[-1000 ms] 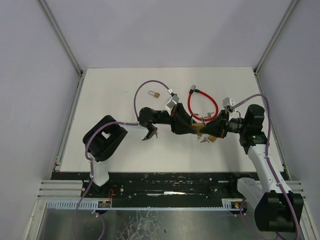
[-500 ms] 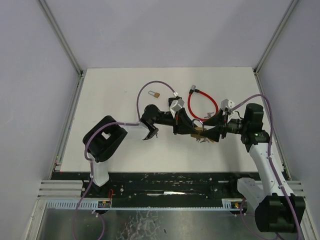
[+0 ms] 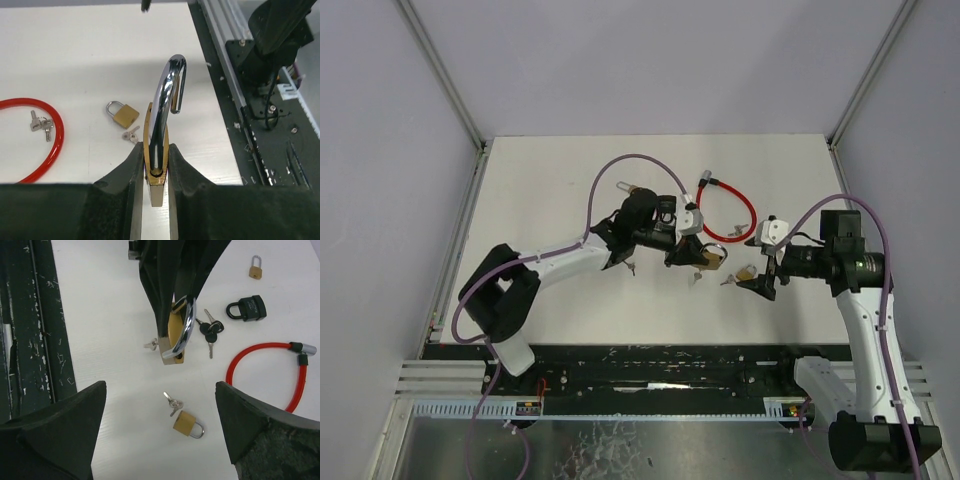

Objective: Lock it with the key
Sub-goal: Lock the lock.

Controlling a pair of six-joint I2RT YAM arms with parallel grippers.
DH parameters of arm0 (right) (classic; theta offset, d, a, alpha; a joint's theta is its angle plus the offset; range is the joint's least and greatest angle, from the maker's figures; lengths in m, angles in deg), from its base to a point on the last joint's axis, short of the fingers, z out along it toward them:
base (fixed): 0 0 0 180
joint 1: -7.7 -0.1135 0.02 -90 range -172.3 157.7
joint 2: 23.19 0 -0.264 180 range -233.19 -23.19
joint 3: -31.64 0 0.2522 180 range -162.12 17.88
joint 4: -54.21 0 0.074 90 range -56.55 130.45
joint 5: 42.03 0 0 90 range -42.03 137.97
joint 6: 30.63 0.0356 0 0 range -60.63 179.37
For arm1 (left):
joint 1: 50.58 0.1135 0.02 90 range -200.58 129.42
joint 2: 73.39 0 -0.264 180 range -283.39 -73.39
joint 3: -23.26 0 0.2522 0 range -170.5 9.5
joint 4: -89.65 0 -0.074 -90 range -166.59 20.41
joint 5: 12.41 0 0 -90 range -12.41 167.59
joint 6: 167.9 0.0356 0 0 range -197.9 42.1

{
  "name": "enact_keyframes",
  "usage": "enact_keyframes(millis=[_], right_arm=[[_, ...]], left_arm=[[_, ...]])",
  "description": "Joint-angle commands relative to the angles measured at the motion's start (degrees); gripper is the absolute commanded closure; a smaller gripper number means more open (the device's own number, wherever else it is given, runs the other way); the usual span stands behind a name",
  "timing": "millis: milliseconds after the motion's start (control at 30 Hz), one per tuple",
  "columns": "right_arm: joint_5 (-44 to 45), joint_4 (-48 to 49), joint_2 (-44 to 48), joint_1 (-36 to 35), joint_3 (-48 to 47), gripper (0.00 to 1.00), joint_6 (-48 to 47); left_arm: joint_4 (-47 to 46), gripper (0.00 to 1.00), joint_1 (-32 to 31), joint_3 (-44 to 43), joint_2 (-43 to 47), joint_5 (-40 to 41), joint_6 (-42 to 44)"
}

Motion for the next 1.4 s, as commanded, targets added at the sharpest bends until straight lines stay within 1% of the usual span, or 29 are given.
enact_keyframes(millis=[0,67,100,200,267,300,400,500,667,733,767,867,900,967,1000,1067,1133,1200,1300,1367], right_arm=[[-5.3,-8.2,-5.7,-0.9,-5.9,0.09,-7.0],[-5.6,-8.0,-9.0,-3.8,-7.6,0.15,-4.1],[-3.9,-6.5,-10.1,-5.5,-7.9,0.16,-1.5],[0.8,0.1,-10.7,-9.3,-6.0,0.18,5.6],[1.9,1.9,-10.6,-10.4,-4.9,0.19,6.9],[2.2,2.5,-10.7,-10.9,-4.7,0.21,7.5],[3.8,4.1,-11.6,-12.6,-4.2,0.32,9.3],[5.1,5.6,-12.9,-14.2,-3.3,0.46,11.2],[7.8,7.9,-14.0,-15.7,-0.8,0.61,12.5],[8.2,8.1,-14.1,-15.9,-0.3,0.69,12.5],[8.3,8.3,-14.1,-16.1,-0.2,0.74,12.5],[7.7,7.8,-14.1,-16.2,-0.6,0.94,11.9],[6.8,7.4,-14.1,-16.2,-0.9,0.97,11.7],[6.3,6.6,-14.0,-16.2,-1.7,0.98,11.7],[6.3,6.4,-13.9,-16.2,-2.1,0.94,11.7],[6.5,6.1,-13.7,-16.2,-2.8,0.84,11.9],[6.4,5.7,-13.5,-16.2,-3.3,0.78,12.1],[5.9,5.4,-13.5,-16.2,-3.5,0.78,12.3],[5.4,5.6,-13.3,-16.2,-3.5,0.72,12.9],[5.8,5.8,-13.3,-16.2,-3.4,0.72,13.2]], left_arm=[[6.9,1.0,-2.3,-1.8,1.9,1.6,12.3],[9.0,1.0,-2.8,-2.7,1.4,2.3,13.6],[9.7,1.0,-3.0,-3.0,1.1,2.6,14.0],[11.5,1.0,-3.3,-3.6,0.7,2.9,15.1],[11.7,1.0,-3.5,-3.6,0.7,3.0,15.5],[11.7,1.0,-3.6,-3.6,0.7,3.0,15.6],[12.1,1.0,-3.7,-3.9,0.4,3.1,15.7],[12.2,1.0,-3.8,-4.0,0.3,3.2,15.7],[12.2,1.0,-3.7,-4.0,0.4,3.3,15.7],[12.2,1.0,-3.7,-3.9,0.4,3.2,15.7],[12.2,1.0,-3.8,-4.0,0.4,3.2,15.7],[12.2,1.0,-3.7,-3.9,0.4,3.2,15.7],[12.3,1.0,-3.7,-4.0,0.4,3.1,15.8],[12.3,1.0,-3.7,-3.9,0.4,3.1,15.8],[12.3,1.0,-3.7,-3.9,0.4,3.1,15.9],[12.4,1.0,-3.8,-4.0,0.3,3.0,15.9],[12.6,1.0,-3.7,-4.0,0.3,3.0,15.9],[12.6,1.0,-3.8,-4.1,0.2,2.9,15.9],[12.8,1.0,-3.7,-4.2,0.1,2.9,16.0],[12.7,1.0,-3.7,-4.2,0.1,2.7,16.1]])
